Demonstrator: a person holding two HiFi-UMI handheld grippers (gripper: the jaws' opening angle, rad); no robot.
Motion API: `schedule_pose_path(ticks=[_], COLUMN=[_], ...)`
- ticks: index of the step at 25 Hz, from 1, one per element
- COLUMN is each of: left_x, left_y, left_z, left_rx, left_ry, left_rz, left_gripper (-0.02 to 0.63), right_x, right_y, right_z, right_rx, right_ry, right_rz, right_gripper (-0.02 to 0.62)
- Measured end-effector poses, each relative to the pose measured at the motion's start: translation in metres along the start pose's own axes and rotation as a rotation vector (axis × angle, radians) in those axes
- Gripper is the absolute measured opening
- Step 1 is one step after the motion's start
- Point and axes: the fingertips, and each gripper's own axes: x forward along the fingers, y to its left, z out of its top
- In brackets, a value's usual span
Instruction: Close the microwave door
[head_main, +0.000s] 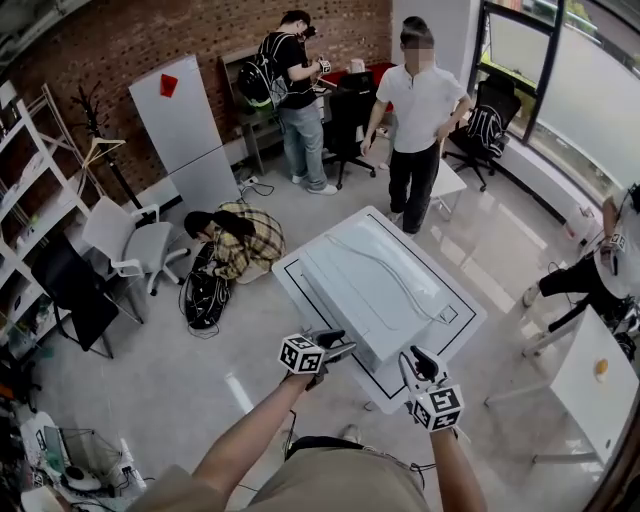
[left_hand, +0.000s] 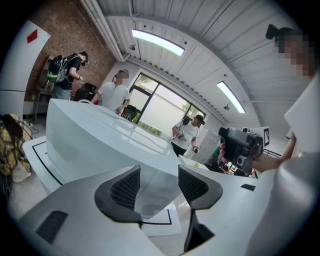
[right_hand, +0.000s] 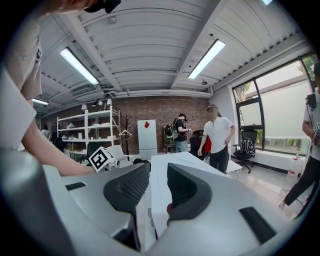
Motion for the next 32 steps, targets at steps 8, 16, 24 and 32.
schedule_pose_path(ticks=[8, 16, 24, 32], left_x=[-0.075, -0.145, -0.201, -0.222], left_y=[-0.031, -0.041, -0.030, 0.001], left_z=[0.051, 0.119, 0.145, 0.109], left_rx=[0.090, 0.211, 0.277, 0.244], left_ry=[-0.125, -0.249, -0.318, -0.297], left_rz=[-0.005, 0.045, 0.112, 0.164], left_gripper=[0.230, 0.230, 0.230, 0.230], right_x=[0.010, 0.021, 0.035, 0.058], right_y=[0.024, 0.051, 0.077, 0.092], right_z=[0.021, 0.055, 0.068, 0.040], right_rx=[0.029, 0.019, -0.056, -0.153], right_ry=[-0.031, -0.101, -0.146, -0.162], right_rz=[-0.017, -0.054, -0.089, -0.098], right_gripper=[0.115, 0.115, 0.115, 0.115])
